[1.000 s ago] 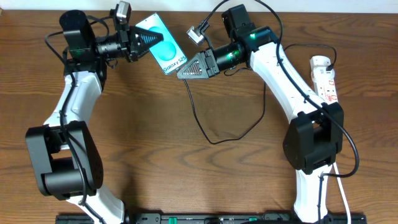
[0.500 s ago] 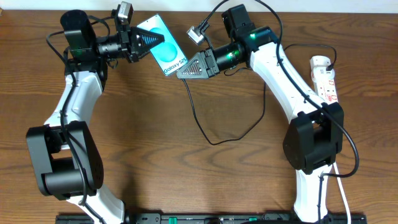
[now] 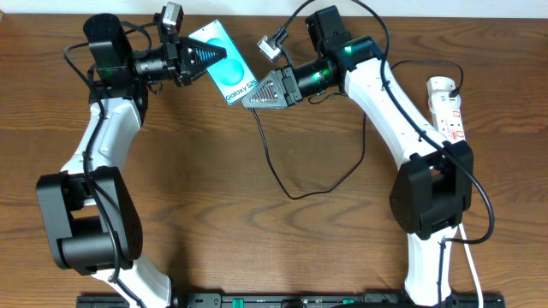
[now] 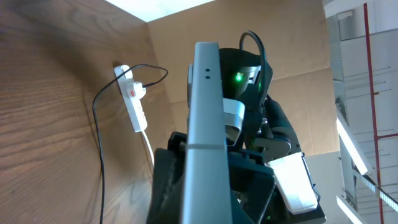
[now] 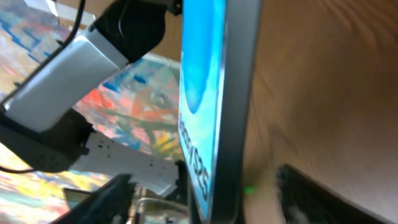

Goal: Plug charger to phone and switch on socket
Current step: 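Open the right gripper and release the plug in the phone port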

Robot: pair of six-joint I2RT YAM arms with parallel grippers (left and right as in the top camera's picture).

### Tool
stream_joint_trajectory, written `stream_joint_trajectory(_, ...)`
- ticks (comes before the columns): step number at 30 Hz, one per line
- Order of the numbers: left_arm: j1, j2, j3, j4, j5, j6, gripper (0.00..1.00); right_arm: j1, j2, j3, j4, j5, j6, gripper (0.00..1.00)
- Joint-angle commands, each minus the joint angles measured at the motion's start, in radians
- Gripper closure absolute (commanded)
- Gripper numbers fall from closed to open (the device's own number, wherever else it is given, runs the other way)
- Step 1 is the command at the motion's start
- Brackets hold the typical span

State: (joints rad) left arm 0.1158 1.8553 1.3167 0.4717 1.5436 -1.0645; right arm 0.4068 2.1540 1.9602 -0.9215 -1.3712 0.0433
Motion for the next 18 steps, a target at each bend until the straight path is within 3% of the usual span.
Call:
stream_joint_trajectory(1, -0.002, -0.013, 0.009, 0.005, 0.028, 0.024, 0.93, -0.001, -0.009, 0.009, 0.006, -0.018, -0.006, 0.12)
stream_joint_trajectory(3, -0.002, -0.013, 0.009, 0.005, 0.028, 0.025, 0.92, -0.002, -0.009, 0.009, 0.014, -0.018, -0.006, 0.01)
stream_joint_trajectory(18, -0.001, -0.013, 0.009, 0.005, 0.028, 0.035, 0.93, -0.103, -0.01, 0.019, 0.042, 0.079, 0.054, 0.01)
